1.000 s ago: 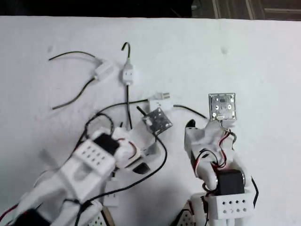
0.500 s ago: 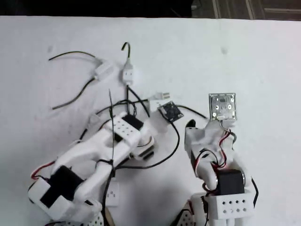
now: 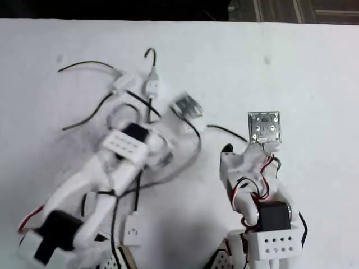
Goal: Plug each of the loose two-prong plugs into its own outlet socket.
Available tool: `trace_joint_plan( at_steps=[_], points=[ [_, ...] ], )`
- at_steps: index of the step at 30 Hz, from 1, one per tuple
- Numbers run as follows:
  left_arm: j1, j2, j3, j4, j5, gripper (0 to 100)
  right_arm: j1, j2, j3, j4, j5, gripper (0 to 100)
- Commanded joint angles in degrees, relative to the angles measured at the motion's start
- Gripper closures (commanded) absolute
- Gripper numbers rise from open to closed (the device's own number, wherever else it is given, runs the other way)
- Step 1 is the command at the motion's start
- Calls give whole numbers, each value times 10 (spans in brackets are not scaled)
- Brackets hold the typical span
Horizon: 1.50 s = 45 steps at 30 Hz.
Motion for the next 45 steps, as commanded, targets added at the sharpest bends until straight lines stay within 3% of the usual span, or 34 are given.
trace_joint_plan(
  at_steps=[1,5,13,21,23,28,34,36,45],
  points=[
    [-73,-41,-102,21,3,978,4,-3,8,-31,-4,816],
    [-110,29,-234,62,-35,978,2,-3,22,-49,-4,816],
    [-132,296,-534,119,-113,977,1,-3,25,-49,0,816],
    [-167,569,-847,134,-122,974,1,-3,25,-49,0,816],
    [-176,625,-915,155,-123,929,1,-3,25,-49,0,816],
    [-189,721,-1090,271,-120,658,1,-3,25,-49,0,816],
    [-183,755,-1305,434,-144,679,1,-3,25,-49,0,816],
    [-182,745,-1309,469,-151,679,1,-3,25,-49,0,816],
    [-242,691,-1206,476,-149,680,1,-3,25,-48,0,816]
  ],
)
